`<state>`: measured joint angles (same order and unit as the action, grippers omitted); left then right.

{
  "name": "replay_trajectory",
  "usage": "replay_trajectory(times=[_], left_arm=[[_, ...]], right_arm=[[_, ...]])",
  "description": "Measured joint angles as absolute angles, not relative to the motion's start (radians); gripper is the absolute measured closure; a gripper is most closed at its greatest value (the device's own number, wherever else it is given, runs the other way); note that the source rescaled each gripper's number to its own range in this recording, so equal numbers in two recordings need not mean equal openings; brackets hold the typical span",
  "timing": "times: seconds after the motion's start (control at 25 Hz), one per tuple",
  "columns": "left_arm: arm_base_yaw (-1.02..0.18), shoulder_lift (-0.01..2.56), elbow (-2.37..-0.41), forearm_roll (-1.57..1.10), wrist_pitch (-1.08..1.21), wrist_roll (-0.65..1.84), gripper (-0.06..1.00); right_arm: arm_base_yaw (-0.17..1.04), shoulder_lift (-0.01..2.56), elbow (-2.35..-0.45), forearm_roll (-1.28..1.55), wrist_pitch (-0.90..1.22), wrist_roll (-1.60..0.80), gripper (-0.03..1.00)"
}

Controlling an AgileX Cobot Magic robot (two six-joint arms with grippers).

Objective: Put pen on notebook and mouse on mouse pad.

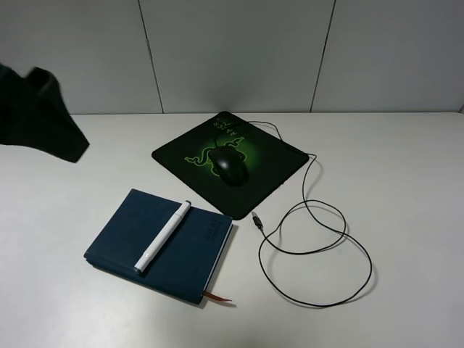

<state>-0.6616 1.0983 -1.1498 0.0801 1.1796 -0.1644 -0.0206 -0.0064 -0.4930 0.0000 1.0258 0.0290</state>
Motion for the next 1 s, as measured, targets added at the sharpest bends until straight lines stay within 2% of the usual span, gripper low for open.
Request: replay_trajectory(times=[0.56, 0.72, 1.0], left_arm=[[-0.648, 0.552, -0.839, 0.133, 1.18, -0.078, -0.05], [-0.541, 0.41, -0.758, 0.167, 1.18, -0.076, -0.05], [-0.24, 0.205, -0.605, 0.171, 1.107, -0.076, -0.05]], right_arm=[[-0.021, -0.006, -0.493, 0.0, 1.026, 0.029, -0.03], [-0.021, -0.006, -0.493, 0.0, 1.026, 0.029, -0.03], [-0.021, -0.006, -0.493, 0.0, 1.026, 0.029, -0.03]])
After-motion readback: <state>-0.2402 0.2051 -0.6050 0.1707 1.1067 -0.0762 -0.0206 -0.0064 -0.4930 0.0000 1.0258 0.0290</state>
